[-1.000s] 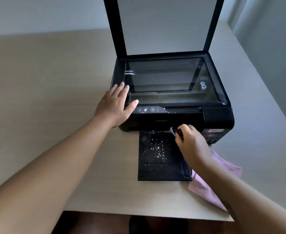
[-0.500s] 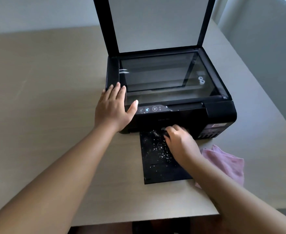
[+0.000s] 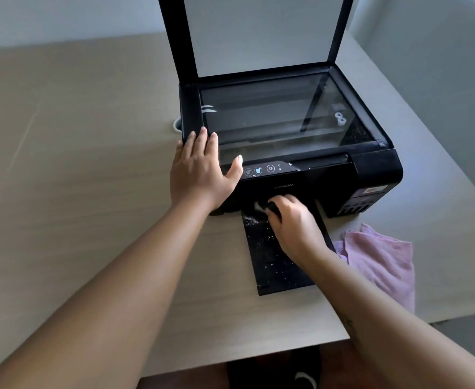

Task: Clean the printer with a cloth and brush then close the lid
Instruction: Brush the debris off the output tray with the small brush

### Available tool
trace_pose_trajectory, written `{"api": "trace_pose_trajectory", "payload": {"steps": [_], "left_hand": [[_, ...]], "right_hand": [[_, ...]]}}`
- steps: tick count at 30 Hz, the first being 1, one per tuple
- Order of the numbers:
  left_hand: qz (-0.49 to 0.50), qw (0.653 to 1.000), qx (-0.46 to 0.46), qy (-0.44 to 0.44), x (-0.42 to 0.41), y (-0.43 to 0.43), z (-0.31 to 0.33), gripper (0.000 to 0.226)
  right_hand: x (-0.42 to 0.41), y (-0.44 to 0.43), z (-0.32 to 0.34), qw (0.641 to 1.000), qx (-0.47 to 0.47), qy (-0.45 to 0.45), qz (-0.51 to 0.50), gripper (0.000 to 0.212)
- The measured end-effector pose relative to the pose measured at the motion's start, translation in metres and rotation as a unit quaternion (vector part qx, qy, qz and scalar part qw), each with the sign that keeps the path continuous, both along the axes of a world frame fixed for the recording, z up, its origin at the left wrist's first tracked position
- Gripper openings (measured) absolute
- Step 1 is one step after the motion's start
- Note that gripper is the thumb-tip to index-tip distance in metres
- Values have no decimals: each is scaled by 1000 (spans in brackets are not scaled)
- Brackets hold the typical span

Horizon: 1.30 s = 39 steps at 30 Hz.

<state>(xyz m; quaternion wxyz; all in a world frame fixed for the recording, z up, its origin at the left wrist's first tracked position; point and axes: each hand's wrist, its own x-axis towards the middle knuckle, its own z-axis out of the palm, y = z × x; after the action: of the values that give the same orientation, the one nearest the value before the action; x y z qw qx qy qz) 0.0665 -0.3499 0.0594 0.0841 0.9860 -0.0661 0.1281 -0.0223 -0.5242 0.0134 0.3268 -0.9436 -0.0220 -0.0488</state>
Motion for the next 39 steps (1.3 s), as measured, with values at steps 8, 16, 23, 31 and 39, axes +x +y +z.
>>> {"api": "trace_pose_trajectory", "payload": {"steps": [8, 16, 23, 31, 39], "left_hand": [[-5, 1000, -7, -11, -1, 1, -2, 80], [-5, 1000, -4, -13, -2, 1, 0, 81], [-6, 1000, -4, -12, -2, -1, -2, 80], [-8, 1000, 0, -9, -1, 2, -1, 79], [-3, 1000, 10, -4, -1, 0, -2, 79]], "right_hand": [[-4, 0, 1, 1000, 9, 9, 15, 14], [0, -3, 0, 999, 36, 17, -36, 15], [1, -1, 5, 998, 33, 57, 0, 11], [-13, -16, 5, 998, 21, 32, -53, 10], [-21, -37, 9, 997, 20, 70, -11, 10]]}}
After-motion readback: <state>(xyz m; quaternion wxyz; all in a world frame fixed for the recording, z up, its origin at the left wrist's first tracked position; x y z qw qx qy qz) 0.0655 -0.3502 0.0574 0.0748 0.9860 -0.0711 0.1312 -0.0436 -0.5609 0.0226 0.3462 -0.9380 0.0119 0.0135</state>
